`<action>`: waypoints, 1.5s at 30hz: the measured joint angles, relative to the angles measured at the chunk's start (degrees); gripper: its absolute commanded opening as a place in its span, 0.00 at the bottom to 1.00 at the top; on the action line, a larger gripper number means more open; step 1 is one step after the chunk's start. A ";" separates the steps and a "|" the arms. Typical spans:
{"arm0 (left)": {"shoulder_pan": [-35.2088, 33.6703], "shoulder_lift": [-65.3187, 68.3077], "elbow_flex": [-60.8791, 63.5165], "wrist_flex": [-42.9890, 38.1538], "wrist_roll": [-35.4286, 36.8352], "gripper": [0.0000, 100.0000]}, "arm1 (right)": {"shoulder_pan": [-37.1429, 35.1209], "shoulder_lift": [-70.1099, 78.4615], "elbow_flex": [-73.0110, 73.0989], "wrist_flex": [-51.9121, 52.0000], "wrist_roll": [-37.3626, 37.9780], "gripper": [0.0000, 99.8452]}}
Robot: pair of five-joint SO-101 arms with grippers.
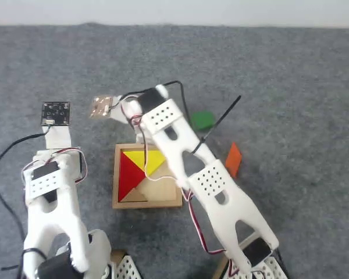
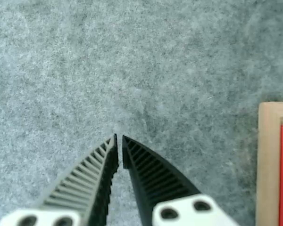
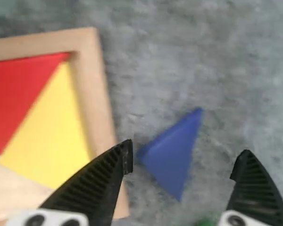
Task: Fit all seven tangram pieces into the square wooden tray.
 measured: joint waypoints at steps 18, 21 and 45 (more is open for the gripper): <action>0.00 0.00 0.00 0.00 0.00 0.02 | 0.79 3.34 -0.09 2.20 2.55 0.34; 0.00 0.00 0.00 0.00 0.00 0.02 | 0.70 3.96 -0.18 2.20 2.55 0.34; 0.00 0.00 0.00 0.00 0.00 0.02 | 1.85 4.66 -4.31 2.20 3.16 0.11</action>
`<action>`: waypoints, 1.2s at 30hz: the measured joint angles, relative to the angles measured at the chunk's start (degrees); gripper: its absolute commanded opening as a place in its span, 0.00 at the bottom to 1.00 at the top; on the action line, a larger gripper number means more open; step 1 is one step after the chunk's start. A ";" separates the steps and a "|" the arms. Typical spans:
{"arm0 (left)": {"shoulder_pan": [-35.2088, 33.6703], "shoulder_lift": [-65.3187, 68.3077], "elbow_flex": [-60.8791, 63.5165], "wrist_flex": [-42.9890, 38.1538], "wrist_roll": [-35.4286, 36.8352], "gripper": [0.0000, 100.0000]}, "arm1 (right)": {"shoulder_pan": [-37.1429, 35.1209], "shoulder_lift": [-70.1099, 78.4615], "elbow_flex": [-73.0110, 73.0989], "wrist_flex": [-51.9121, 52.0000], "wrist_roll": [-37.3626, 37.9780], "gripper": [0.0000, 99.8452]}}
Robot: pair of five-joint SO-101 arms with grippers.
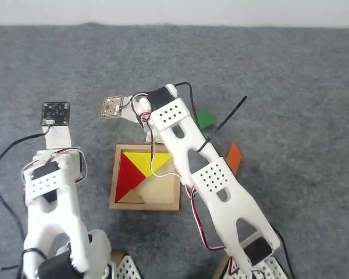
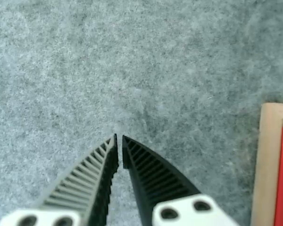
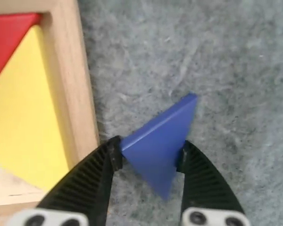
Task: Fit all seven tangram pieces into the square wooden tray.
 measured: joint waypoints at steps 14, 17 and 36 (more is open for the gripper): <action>0.00 0.00 0.00 0.00 0.00 0.02 | 4.75 -2.29 -5.63 0.18 -7.82 0.11; 0.00 0.00 0.00 0.00 0.00 0.02 | 6.15 -6.95 -4.48 0.18 -10.81 0.11; 0.00 0.00 0.00 0.00 0.00 0.02 | 3.60 -61.19 57.23 0.18 -27.16 0.03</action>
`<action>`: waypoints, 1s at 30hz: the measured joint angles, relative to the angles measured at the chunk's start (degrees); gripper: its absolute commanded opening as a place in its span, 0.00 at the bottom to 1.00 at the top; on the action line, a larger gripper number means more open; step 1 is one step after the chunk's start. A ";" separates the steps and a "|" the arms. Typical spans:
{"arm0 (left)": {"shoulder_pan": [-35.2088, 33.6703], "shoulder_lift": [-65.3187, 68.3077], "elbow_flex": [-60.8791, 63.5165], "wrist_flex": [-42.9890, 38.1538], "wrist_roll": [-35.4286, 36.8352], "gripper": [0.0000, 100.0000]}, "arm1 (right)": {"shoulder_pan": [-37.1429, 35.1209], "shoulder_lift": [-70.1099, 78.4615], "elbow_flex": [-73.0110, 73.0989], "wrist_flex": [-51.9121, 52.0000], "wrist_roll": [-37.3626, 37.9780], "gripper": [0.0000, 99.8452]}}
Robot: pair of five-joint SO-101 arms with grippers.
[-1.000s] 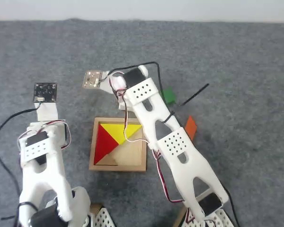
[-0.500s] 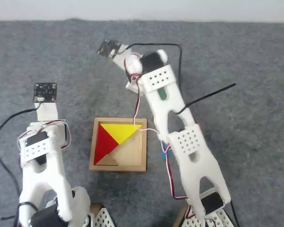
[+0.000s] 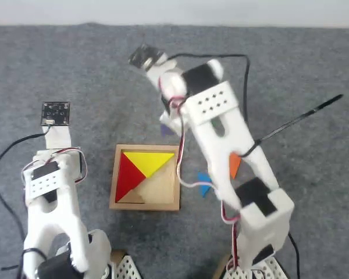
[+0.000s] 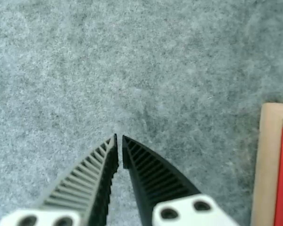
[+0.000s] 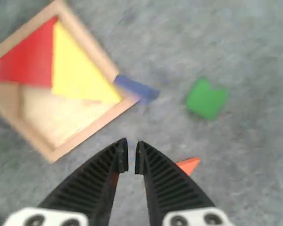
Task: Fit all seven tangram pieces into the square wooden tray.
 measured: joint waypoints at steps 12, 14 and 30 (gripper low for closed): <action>0.00 0.00 0.00 0.00 0.00 0.02 | -2.99 -4.75 12.84 -6.59 4.40 0.04; 0.00 0.00 0.00 0.00 0.00 0.02 | -0.88 -4.13 13.01 -10.02 5.01 0.07; 0.00 0.00 0.00 0.00 0.00 0.02 | 0.00 31.82 -3.34 -35.16 -35.34 0.34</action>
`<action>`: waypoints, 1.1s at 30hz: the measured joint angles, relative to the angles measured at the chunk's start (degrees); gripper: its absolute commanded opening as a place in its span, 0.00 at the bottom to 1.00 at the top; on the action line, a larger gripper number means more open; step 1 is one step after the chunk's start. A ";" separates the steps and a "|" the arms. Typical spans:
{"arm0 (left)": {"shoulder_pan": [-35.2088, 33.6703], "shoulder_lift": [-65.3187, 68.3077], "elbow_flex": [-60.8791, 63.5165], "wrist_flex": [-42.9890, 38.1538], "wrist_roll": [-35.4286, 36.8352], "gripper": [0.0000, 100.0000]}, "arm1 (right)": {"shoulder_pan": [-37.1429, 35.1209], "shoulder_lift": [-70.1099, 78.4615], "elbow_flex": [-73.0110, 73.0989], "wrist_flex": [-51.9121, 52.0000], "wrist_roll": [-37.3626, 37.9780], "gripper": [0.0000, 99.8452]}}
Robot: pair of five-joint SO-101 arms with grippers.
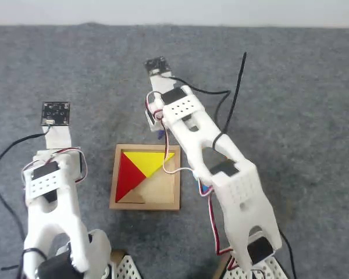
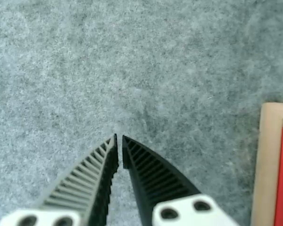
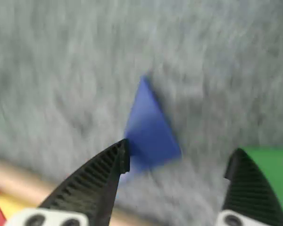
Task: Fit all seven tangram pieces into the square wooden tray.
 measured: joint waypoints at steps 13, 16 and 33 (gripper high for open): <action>0.00 0.00 0.00 0.00 0.00 0.02 | -0.70 24.53 -42.73 16.97 0.44 0.34; 0.00 0.00 0.00 0.00 0.00 0.02 | -1.41 27.16 -49.58 18.99 0.62 0.30; 0.00 0.00 0.00 0.00 0.00 0.02 | -1.76 30.68 -52.40 25.41 -5.01 0.25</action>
